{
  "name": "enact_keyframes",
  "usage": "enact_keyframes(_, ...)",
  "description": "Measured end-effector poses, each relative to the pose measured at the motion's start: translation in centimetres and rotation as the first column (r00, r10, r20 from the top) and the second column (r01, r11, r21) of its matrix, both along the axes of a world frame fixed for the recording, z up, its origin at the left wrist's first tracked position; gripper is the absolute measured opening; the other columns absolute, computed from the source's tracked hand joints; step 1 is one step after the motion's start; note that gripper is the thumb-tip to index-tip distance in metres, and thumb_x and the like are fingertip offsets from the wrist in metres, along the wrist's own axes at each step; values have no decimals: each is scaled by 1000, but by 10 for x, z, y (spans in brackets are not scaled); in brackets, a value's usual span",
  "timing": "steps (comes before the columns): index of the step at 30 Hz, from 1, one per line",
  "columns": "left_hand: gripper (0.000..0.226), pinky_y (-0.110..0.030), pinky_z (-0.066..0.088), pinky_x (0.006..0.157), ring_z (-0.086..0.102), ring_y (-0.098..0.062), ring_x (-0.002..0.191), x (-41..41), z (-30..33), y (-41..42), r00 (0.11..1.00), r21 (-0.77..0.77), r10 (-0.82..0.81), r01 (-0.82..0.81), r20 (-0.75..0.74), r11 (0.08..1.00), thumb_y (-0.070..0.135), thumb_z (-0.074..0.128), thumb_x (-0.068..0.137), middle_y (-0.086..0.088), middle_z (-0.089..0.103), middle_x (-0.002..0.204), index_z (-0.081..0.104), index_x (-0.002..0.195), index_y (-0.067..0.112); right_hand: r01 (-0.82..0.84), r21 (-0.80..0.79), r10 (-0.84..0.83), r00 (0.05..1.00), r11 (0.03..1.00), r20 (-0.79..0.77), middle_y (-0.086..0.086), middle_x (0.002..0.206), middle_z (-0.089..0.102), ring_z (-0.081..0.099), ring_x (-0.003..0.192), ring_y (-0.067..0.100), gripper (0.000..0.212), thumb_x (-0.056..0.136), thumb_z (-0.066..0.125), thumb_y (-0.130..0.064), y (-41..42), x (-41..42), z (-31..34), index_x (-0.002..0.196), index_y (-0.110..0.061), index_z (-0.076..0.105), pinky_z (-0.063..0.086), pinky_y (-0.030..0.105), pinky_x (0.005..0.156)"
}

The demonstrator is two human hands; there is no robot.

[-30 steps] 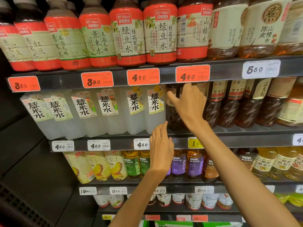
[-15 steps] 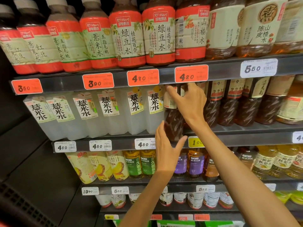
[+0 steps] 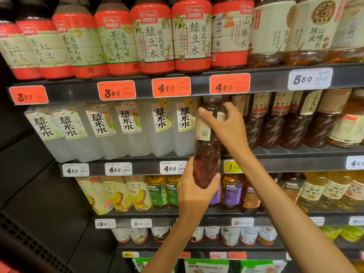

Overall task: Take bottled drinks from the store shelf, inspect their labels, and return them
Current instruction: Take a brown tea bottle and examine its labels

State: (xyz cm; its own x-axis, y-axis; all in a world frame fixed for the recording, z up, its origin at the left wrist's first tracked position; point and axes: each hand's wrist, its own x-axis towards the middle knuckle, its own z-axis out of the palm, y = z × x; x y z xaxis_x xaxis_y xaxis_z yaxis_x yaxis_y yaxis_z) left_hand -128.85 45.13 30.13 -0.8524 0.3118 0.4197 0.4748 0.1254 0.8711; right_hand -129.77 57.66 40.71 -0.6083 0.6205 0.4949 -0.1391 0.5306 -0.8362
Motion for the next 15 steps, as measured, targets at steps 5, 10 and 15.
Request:
enact_keyframes(5,39,-16,53,74,66,-1,92,20,-2,-18,945,138,-240,213,222,967,45,69,65,19,70,95,60,103,44,-524,-505,476,848,686,-232,2,88,73,71,81,17,33,80,73,-29,-4,10,-7,108,-17,59,58,34,69)
enact_keyframes(10,34,-16,53,77,65,-1,96,25,1,-23,849,165,-373,334,374,928,32,63,71,14,71,99,59,104,37,-575,-565,545,802,592,-245,9,85,72,71,76,20,30,75,72,-29,-10,22,-8,98,-13,64,57,31,63)
enact_keyframes(15,58,-33,55,88,65,-15,105,32,12,-19,810,252,-426,349,403,903,52,65,71,1,68,113,55,122,27,-479,-542,424,875,690,-233,4,84,71,69,76,16,29,86,69,-27,-16,40,-11,108,-10,61,55,30,69)
